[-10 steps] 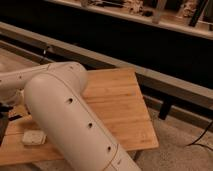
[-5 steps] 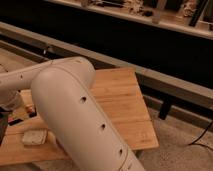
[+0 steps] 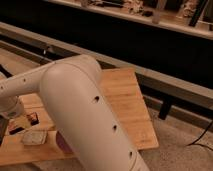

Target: Place the eraser on the white sponge

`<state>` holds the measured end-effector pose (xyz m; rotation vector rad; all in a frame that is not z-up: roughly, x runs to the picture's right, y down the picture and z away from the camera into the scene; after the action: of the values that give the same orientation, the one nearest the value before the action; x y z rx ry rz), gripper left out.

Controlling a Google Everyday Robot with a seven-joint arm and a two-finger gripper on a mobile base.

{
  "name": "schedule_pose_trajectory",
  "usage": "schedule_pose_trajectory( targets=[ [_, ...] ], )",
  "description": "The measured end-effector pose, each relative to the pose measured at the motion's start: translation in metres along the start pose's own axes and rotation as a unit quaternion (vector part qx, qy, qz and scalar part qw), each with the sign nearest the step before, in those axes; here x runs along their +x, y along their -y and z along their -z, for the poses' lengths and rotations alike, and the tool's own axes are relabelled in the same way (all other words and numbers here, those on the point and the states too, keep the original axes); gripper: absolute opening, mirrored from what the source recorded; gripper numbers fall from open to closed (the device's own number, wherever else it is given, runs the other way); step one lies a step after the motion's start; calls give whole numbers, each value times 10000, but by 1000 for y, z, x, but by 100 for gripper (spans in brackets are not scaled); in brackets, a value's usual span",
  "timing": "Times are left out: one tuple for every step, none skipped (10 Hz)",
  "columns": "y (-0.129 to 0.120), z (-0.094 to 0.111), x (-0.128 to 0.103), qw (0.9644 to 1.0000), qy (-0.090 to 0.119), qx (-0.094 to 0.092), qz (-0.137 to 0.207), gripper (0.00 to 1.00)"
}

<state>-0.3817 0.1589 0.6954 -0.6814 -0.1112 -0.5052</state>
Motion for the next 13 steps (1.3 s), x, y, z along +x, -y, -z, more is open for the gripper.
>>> schedule_pose_trajectory(
  targets=[
    [-7,-4,3,10000,-28,-45,-11,0],
    [-13,-7,5,10000,-50,-83,-23,0],
    [-21,-13,7,9999,-78,-139,-39,0],
    [-26,-18,10,9998,-112,-185,-50,0],
    [-32,-23,12,9996,-148,-241,-54,1],
    [-38,-28,13,9994,-194,-284,-19,8],
    [-43,-32,12,9992,-228,-316,36,17],
    [-48,-36,11,9989,-263,-360,114,29],
    [-53,-40,10,9986,-289,-406,185,37],
    [-59,-43,7,9980,-307,-468,290,49],
    [-63,-46,5,9976,-313,-520,346,59],
    [-65,-48,3,9973,-315,-556,374,67],
    [-66,-51,2,9971,-309,-576,390,76]
  ],
)
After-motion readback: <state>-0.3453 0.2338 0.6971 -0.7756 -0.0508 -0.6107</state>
